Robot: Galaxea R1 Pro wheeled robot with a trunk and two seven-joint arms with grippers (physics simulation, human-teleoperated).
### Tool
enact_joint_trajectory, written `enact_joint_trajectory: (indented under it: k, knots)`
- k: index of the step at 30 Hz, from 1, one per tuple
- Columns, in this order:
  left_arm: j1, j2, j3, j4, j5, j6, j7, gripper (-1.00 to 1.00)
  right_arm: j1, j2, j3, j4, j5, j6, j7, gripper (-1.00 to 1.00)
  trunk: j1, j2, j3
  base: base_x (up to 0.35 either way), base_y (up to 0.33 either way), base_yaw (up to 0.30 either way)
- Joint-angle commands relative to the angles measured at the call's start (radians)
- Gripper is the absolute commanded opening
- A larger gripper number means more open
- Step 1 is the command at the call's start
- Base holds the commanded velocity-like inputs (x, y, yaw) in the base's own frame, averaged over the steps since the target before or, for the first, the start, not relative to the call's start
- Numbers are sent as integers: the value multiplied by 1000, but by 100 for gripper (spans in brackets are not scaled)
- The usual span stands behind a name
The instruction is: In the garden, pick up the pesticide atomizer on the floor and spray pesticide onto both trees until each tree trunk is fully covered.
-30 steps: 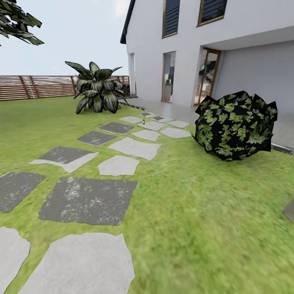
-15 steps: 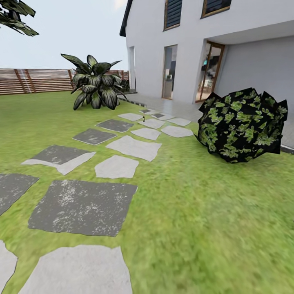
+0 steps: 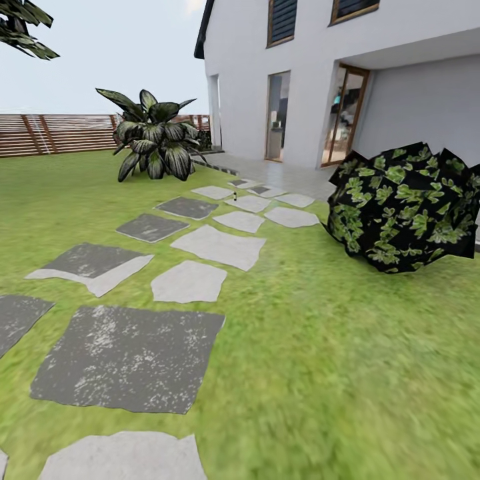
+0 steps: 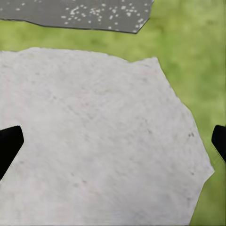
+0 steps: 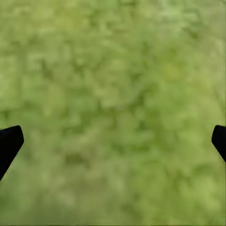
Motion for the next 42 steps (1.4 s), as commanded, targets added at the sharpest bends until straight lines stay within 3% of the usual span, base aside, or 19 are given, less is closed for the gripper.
enact_joint_trajectory:
  k: [1, 42]
  knots:
    - [0, 0, 0, 0, 0, 0, 0, 100, 0, 0, 0, 0, 0, 0, 0, 100, 0, 0, 0, 340, 76, 0]
    - [0, 0, 0, 0, 0, 0, 0, 100, 0, 0, 0, 0, 0, 0, 0, 100, 0, 0, 0, 340, 79, 0]
